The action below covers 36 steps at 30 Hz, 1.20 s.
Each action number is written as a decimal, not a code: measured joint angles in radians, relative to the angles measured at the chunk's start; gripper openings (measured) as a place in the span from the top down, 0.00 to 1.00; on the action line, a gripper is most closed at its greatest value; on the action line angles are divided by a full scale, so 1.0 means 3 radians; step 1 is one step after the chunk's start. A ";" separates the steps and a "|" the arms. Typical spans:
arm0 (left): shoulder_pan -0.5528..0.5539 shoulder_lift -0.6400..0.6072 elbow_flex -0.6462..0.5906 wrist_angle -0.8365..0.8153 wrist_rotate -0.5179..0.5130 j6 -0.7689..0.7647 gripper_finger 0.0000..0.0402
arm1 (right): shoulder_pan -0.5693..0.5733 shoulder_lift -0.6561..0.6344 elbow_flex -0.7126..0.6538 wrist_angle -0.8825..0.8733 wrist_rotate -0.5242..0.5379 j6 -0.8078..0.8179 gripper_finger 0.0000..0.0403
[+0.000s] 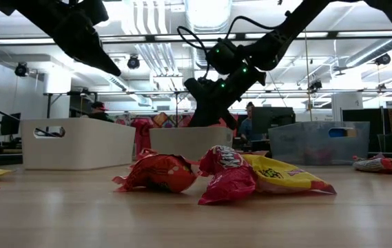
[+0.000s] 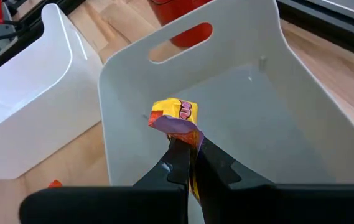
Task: Sort candy
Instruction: Put the yellow candy into the gray bin, then put the orange chocolate into the white bin
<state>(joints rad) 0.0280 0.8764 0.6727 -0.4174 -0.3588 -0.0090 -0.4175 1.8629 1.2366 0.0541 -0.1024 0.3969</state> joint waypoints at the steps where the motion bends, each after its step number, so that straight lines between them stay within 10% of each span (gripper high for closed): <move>1: 0.0000 0.0001 0.0000 0.0001 0.0000 0.0000 0.81 | 0.0000 0.0000 0.0003 0.0005 0.0001 -0.0004 0.98; 21: 0.0000 0.0003 -0.0004 0.0002 -0.0001 -0.0027 0.81 | 0.0000 -0.0006 0.0276 -0.0335 0.0066 -0.0083 0.64; 36: 0.0046 -0.0010 -0.0005 0.0117 0.0400 0.0083 0.81 | 0.0053 -0.0350 0.0524 -0.0982 -0.0278 -0.1068 0.67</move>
<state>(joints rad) 0.0418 0.8734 0.6712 -0.3825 -0.2387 0.0158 -0.4016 1.7580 1.3937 -0.2405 -0.1859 0.0764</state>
